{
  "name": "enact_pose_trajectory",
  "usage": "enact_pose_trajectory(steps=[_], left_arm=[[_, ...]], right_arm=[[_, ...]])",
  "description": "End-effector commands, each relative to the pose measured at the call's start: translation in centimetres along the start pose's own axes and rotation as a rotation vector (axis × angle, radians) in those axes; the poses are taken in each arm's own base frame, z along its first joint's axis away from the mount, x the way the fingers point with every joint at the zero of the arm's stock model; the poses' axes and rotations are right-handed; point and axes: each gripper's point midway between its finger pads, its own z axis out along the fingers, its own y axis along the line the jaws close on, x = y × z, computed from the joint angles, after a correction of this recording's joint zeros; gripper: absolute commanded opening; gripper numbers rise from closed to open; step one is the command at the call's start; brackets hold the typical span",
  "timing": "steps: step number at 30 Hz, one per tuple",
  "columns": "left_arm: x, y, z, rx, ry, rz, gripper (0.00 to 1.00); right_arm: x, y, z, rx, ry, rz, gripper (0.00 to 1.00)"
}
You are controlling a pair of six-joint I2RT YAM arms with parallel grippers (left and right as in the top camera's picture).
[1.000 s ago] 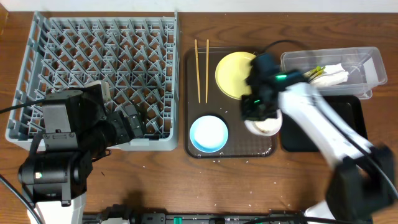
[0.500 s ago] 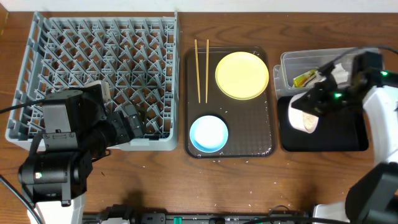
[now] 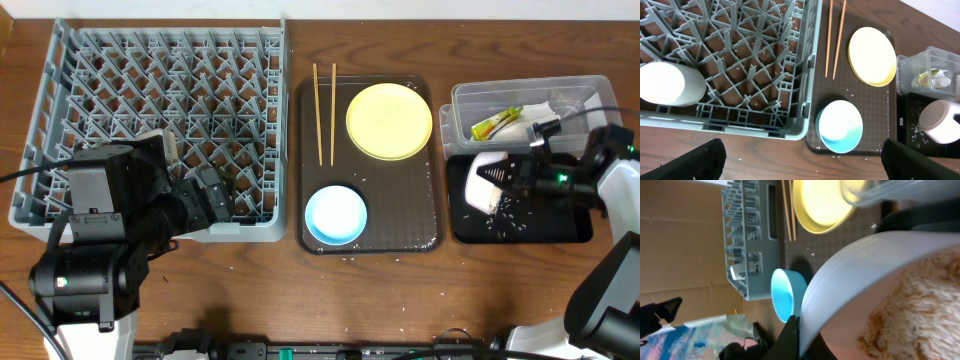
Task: Sort waste into correct bins and load items into the dishwasher
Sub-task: 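Tip the pink bowl over the black tray to dump the rice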
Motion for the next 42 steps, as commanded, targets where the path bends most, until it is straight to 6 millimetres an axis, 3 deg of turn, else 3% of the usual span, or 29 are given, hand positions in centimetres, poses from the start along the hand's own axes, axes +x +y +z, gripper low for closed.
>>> enact_pose_trajectory(steps=[1, 7, 11, 14, 17, 19, 20, 21, 23, 24, 26, 27, 29, 30, 32, 34, 35, 37, 38, 40, 41, 42], left_arm=[[-0.2, -0.4, -0.2, 0.011, -0.006, 0.005, 0.99], [-0.2, -0.4, -0.2, 0.011, -0.006, 0.005, 0.99], [-0.2, -0.4, -0.2, 0.011, -0.006, 0.005, 0.99], [-0.2, -0.4, -0.2, 0.011, -0.007, 0.005, 0.99], [-0.2, -0.4, -0.2, 0.011, -0.006, 0.005, 0.99], [-0.2, -0.4, -0.2, 0.011, -0.006, 0.005, 0.99], [-0.2, -0.4, -0.2, 0.011, -0.006, 0.005, 0.99], [-0.2, -0.4, -0.2, 0.011, -0.006, 0.005, 0.99], [-0.2, -0.4, -0.2, 0.011, -0.006, 0.005, 0.99], [-0.2, -0.4, -0.2, 0.011, -0.006, 0.005, 0.99], [-0.2, -0.4, -0.2, 0.011, -0.006, 0.005, 0.99], [-0.2, -0.4, -0.2, 0.011, -0.006, 0.005, 0.99], [-0.2, -0.4, -0.2, 0.011, -0.006, 0.005, 0.99], [-0.2, -0.4, -0.2, 0.011, -0.006, 0.005, 0.99], [-0.2, -0.4, -0.2, 0.011, -0.006, 0.005, 0.99], [-0.2, -0.4, -0.2, 0.011, -0.006, 0.005, 0.99], [-0.2, -0.4, -0.2, 0.011, -0.006, 0.005, 0.99], [-0.2, -0.4, -0.2, 0.011, -0.006, 0.005, 0.99], [-0.2, -0.4, -0.2, 0.011, -0.006, 0.005, 0.99], [-0.2, -0.4, -0.2, 0.011, -0.006, 0.005, 0.99], [-0.2, -0.4, -0.2, 0.011, -0.006, 0.005, 0.99], [-0.2, -0.4, -0.2, 0.011, -0.007, 0.005, 0.99]], right_arm=[[0.0, 0.0, -0.2, -0.072, -0.039, -0.012, 0.01], [-0.4, 1.5, -0.4, -0.181, -0.08, -0.097, 0.01], [-0.8, 1.2, -1.0, -0.183, -0.106, -0.09, 0.01], [-1.4, 0.0, -1.5, -0.132, -0.127, -0.062, 0.01], [-1.6, 1.5, -2.2, -0.23, -0.151, -0.03, 0.01], [-1.8, -0.1, -1.9, -0.147, -0.145, -0.033, 0.01], [-1.9, -1.3, -1.8, -0.088, -0.137, 0.064, 0.01], [-1.9, -1.0, -1.9, -0.109, -0.136, 0.141, 0.01], [-2.2, 1.7, -2.5, -0.254, -0.163, 0.025, 0.01], [-2.4, 1.5, -2.5, -0.237, -0.169, -0.006, 0.01], [-2.7, -1.4, -2.0, -0.078, -0.159, 0.108, 0.01], [-2.6, -1.2, -2.0, -0.097, -0.155, 0.142, 0.01], [-2.6, 1.2, -2.4, -0.224, -0.17, 0.006, 0.01], [-2.7, 0.8, -2.3, -0.195, -0.174, -0.013, 0.01], [-2.8, -0.9, -2.1, -0.109, -0.162, 0.125, 0.01], [-2.8, 1.5, -2.5, -0.237, -0.175, 0.021, 0.01], [-2.9, 1.3, -2.5, -0.221, -0.183, -0.021, 0.01], [-3.2, -1.8, -2.1, -0.05, -0.176, 0.084, 0.01], [-2.8, -1.6, -2.1, -0.063, -0.164, 0.165, 0.01], [-2.5, 3.0, -2.9, -0.302, -0.181, -0.012, 0.01], [-2.6, 3.4, -3.1, -0.316, -0.196, -0.085, 0.01], [-3.0, 1.6, -2.7, -0.205, -0.194, -0.084, 0.01]])
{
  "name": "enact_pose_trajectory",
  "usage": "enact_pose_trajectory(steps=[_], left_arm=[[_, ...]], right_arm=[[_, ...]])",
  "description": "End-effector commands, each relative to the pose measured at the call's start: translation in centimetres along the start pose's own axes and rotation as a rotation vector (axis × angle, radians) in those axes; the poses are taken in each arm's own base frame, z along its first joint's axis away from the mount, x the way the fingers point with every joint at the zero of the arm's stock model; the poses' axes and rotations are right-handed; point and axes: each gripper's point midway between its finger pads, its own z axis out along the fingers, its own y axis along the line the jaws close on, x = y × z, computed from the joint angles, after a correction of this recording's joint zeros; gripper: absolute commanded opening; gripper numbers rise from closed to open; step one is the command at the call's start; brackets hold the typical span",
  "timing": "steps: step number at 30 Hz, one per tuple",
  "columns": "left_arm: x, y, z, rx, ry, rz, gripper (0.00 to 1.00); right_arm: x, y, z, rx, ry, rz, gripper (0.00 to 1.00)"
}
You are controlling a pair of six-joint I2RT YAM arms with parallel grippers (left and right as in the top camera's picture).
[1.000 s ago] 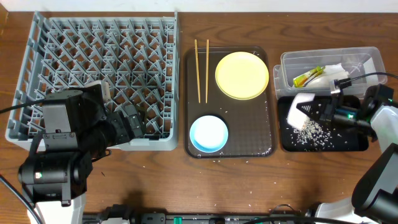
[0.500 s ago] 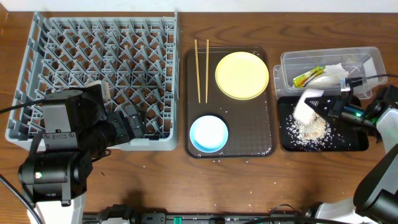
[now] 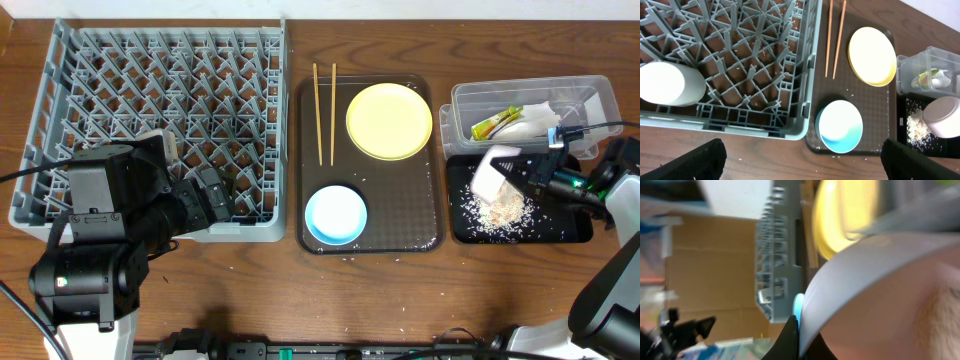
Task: Sort waste into correct bins and load items into the dishwasher
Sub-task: 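Tip the pink bowl over the black tray to dump the rice, then set the empty pink bowl back on the brown tray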
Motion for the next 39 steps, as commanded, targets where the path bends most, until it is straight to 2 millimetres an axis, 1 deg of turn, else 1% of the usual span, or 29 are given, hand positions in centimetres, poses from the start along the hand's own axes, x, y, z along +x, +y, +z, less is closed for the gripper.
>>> enact_pose_trajectory(steps=[1, 2, 3, 4, 5, 6, 7, 8, 9, 10, 11, 13, 14, 15, 17, 18, 20, 21, 23, 25, 26, 27, 29, 30, 31, 33, 34, 37, 39], left_arm=[[-0.2, -0.4, -0.2, 0.011, -0.006, 0.006, 0.99], [-0.2, -0.4, -0.2, 0.011, -0.006, 0.006, 0.99], [-0.2, -0.4, -0.2, 0.011, -0.006, 0.006, 0.99], [-0.2, -0.4, -0.2, 0.011, -0.006, 0.006, 0.99], [-0.2, -0.4, -0.2, 0.011, -0.006, 0.006, 0.99], [-0.2, -0.4, -0.2, 0.011, -0.006, 0.006, 0.99], [-0.2, -0.4, -0.2, 0.011, -0.006, 0.006, 0.99], [-0.2, -0.4, -0.2, 0.011, -0.006, 0.006, 0.99], [-0.2, -0.4, -0.2, 0.011, -0.006, 0.006, 0.99], [-0.2, -0.4, -0.2, 0.011, -0.006, 0.006, 0.99], [-0.2, -0.4, -0.2, 0.011, -0.006, 0.006, 0.99], [-0.2, -0.4, -0.2, 0.011, -0.006, 0.006, 0.99], [-0.2, -0.4, -0.2, 0.011, -0.006, 0.006, 0.99], [-0.2, -0.4, -0.2, 0.011, -0.006, 0.006, 0.99], [-0.2, -0.4, -0.2, 0.011, -0.006, 0.006, 0.99], [-0.2, -0.4, -0.2, 0.011, -0.006, 0.006, 0.99], [-0.2, -0.4, -0.2, 0.011, -0.006, 0.006, 0.99], [-0.2, -0.4, -0.2, 0.011, -0.006, 0.006, 0.99], [-0.2, -0.4, -0.2, 0.011, -0.006, 0.006, 0.99], [-0.2, -0.4, -0.2, 0.011, -0.006, 0.006, 0.99], [-0.2, -0.4, -0.2, 0.011, -0.006, 0.006, 0.99], [-0.2, -0.4, -0.2, 0.011, -0.006, 0.006, 0.99], [-0.2, -0.4, -0.2, 0.011, -0.006, 0.006, 0.99], [-0.2, -0.4, -0.2, 0.011, -0.006, 0.006, 0.99], [-0.2, -0.4, -0.2, 0.011, -0.006, 0.006, 0.99], [-0.2, -0.4, -0.2, 0.011, -0.006, 0.006, 0.99], [-0.2, -0.4, -0.2, 0.011, -0.006, 0.006, 0.99], [-0.2, -0.4, -0.2, 0.011, -0.006, 0.006, 0.99], [-0.2, -0.4, -0.2, 0.011, -0.006, 0.006, 0.99]], right_arm=[[-1.0, -0.9, -0.7, 0.081, -0.036, -0.025, 0.01], [-0.8, -1.3, -0.8, 0.104, -0.036, 0.07, 0.01], [-0.6, -0.1, -0.7, 0.032, -0.03, 0.033, 0.01], [-0.5, 2.4, -0.8, -0.101, -0.033, -0.065, 0.01], [-0.4, 3.5, -0.9, -0.162, -0.041, -0.144, 0.01], [-0.6, 2.9, -0.8, -0.125, -0.041, -0.161, 0.01], [-0.8, 1.1, -0.7, -0.021, -0.037, -0.115, 0.01], [-0.8, -0.1, -0.7, 0.041, -0.033, 0.001, 0.01], [-0.5, 0.9, -0.6, -0.012, -0.027, 0.008, 0.01], [-0.4, 3.0, -0.8, -0.132, -0.033, -0.077, 0.01], [-0.3, 4.0, -1.0, -0.191, -0.042, -0.138, 0.01], [-0.5, 1.9, -0.7, -0.064, -0.033, -0.115, 0.01], [-0.5, 0.2, -0.6, 0.028, -0.028, -0.01, 0.01], [-0.4, 0.5, -0.7, 0.012, -0.025, 0.038, 0.01], [-0.3, 4.0, -1.0, -0.185, -0.038, -0.103, 0.01], [-0.3, 3.7, -0.9, -0.166, -0.038, -0.108, 0.01], [-0.2, 1.2, -0.7, -0.021, -0.021, 0.04, 0.01], [0.2, 1.7, -0.7, -0.041, -0.015, 0.052, 0.01], [0.3, 3.1, -0.9, -0.101, -0.024, -0.066, 0.01], [-0.2, 1.3, -1.0, 0.024, -0.03, -0.067, 0.01], [-0.3, 0.3, -1.1, 0.077, -0.037, 0.026, 0.01], [-0.2, 1.1, -1.0, 0.03, -0.034, 0.068, 0.01], [0.0, 5.7, -1.4, -0.225, -0.04, -0.085, 0.01], [0.2, 6.4, -1.4, -0.254, -0.041, -0.119, 0.01], [0.2, 5.4, -1.1, -0.188, -0.033, -0.11, 0.01], [-0.1, 0.6, -1.0, 0.085, -0.031, 0.044, 0.01], [0.2, -0.1, -1.1, 0.122, -0.029, 0.103, 0.01], [1.1, 4.7, -0.7, -0.123, -0.006, -0.05, 0.01], [1.3, 4.9, -0.7, -0.099, 0.0, -0.06, 0.01]])
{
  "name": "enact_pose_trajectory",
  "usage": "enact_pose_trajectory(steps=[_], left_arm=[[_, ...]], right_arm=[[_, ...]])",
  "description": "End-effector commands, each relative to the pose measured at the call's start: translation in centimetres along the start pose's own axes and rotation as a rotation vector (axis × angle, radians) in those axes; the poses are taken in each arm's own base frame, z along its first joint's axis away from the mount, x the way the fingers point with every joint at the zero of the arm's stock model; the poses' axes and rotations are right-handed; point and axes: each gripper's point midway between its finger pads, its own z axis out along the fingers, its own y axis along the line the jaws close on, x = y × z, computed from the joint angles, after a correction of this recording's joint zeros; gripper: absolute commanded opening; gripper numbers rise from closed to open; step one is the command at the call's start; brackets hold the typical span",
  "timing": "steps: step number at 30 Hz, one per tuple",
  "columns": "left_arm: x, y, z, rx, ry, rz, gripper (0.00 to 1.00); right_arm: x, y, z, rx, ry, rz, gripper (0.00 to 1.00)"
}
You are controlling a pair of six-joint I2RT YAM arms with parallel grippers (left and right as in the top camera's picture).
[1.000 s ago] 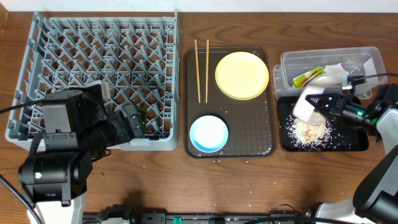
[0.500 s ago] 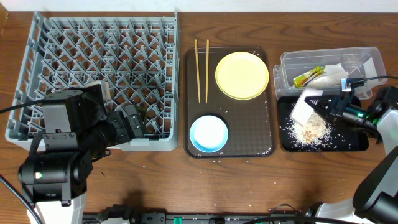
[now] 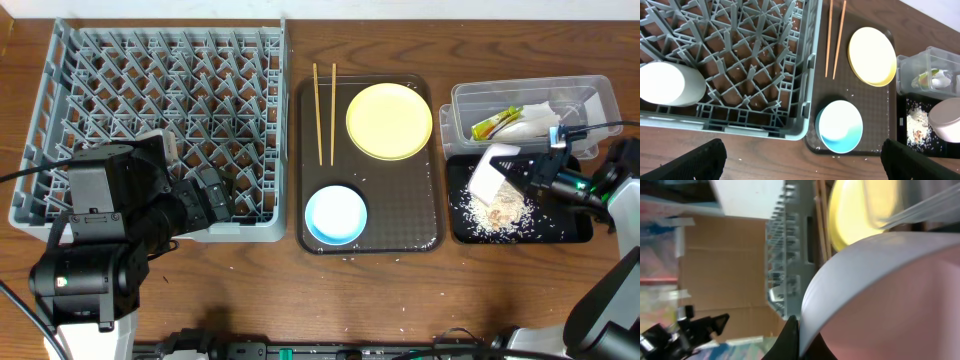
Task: Sort waste into correct bins and load items into the dishwasher
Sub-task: 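Set the empty pink bowl back on the brown tray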
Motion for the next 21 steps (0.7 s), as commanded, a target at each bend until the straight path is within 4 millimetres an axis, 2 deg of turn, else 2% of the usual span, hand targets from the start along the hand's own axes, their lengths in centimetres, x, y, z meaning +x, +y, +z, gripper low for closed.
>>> enact_pose_trajectory(steps=[1, 6, 11, 16, 21], left_arm=[[-0.2, -0.4, -0.2, 0.011, -0.006, 0.006, 0.99], [-0.2, -0.4, -0.2, 0.011, -0.006, 0.005, 0.99], [-0.2, -0.4, -0.2, 0.011, -0.006, 0.006, 0.99], [-0.2, -0.4, -0.2, 0.011, -0.006, 0.006, 0.99], [-0.2, -0.4, -0.2, 0.011, -0.006, 0.006, 0.99]], right_arm=[[0.5, 2.7, -0.2, -0.045, -0.006, -0.105, 0.01], [2.0, 4.3, 0.2, 0.07, 0.008, -0.226, 0.01], [5.4, 4.2, 1.9, 0.368, 0.086, -0.424, 0.01], [9.2, 3.8, 5.2, 0.596, 0.212, -0.622, 0.01], [12.1, 2.9, 9.2, 0.75, 0.284, -0.765, 0.01]])
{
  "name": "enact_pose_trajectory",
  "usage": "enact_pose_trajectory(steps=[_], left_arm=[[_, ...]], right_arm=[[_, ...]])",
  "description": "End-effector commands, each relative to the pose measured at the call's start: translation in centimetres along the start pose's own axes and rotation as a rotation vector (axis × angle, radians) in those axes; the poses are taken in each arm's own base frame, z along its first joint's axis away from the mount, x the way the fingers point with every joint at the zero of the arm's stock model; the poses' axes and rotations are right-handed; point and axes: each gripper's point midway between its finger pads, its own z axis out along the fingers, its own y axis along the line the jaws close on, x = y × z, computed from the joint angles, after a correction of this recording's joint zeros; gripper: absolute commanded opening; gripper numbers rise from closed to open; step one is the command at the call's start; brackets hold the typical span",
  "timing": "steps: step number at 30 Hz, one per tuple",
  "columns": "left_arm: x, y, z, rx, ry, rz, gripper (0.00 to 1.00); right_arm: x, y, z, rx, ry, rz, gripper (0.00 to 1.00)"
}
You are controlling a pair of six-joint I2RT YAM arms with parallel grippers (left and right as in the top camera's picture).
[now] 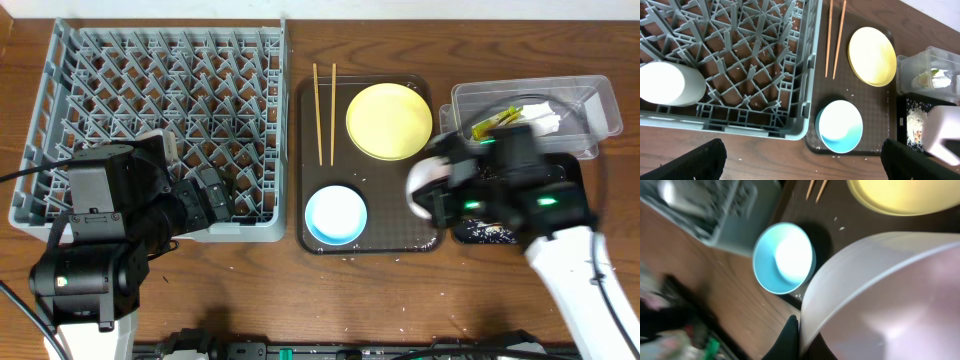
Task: Sort waste into correct bins and load items into the dishwasher
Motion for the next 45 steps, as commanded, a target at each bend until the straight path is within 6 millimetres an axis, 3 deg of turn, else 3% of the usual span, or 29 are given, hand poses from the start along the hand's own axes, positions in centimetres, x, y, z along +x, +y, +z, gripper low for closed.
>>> enact_pose_trajectory(steps=[1, 4, 10, 15, 26, 30, 33, 35, 40, 45], left_arm=[[-0.2, -0.4, -0.2, 0.011, -0.006, 0.006, 0.99], [-0.2, -0.4, -0.2, 0.011, -0.006, 0.006, 0.99], [0.0, -0.8, -0.2, 0.021, 0.001, 0.02, 0.99], [0.5, -1.8, 0.0, 0.047, 0.02, 0.054, 0.99], [0.5, -1.8, 0.0, 0.047, 0.02, 0.055, 0.99], [0.5, -1.8, 0.0, 0.047, 0.02, 0.055, 0.99], [0.5, -1.8, 0.0, 0.047, 0.02, 0.054, 0.99], [0.5, -1.8, 0.0, 0.047, 0.02, 0.055, 0.99], [0.5, -1.8, 0.0, 0.047, 0.02, 0.055, 0.99], [0.5, -1.8, 0.0, 0.047, 0.02, 0.054, 0.99]], right_arm=[[0.3, -1.0, 2.3, 0.247, 0.037, -0.05, 0.01], [0.6, -0.9, 4.5, 0.349, 0.062, -0.095, 0.01], [2.4, -2.4, 7.9, 0.466, 0.161, -0.051, 0.01], [2.8, -3.0, 9.2, 0.48, 0.185, -0.014, 0.01], [4.0, -4.2, 11.5, 0.503, 0.249, 0.007, 0.01], [4.2, -4.3, 12.1, 0.5, 0.26, 0.019, 0.02], [4.2, -4.4, 12.2, 0.5, 0.258, 0.019, 0.25], [4.1, -4.3, 12.2, 0.499, 0.256, 0.019, 0.33], [3.6, -3.7, 11.8, 0.477, 0.229, 0.056, 0.36], [0.9, -1.1, 9.8, 0.402, 0.154, 0.056, 0.35]])
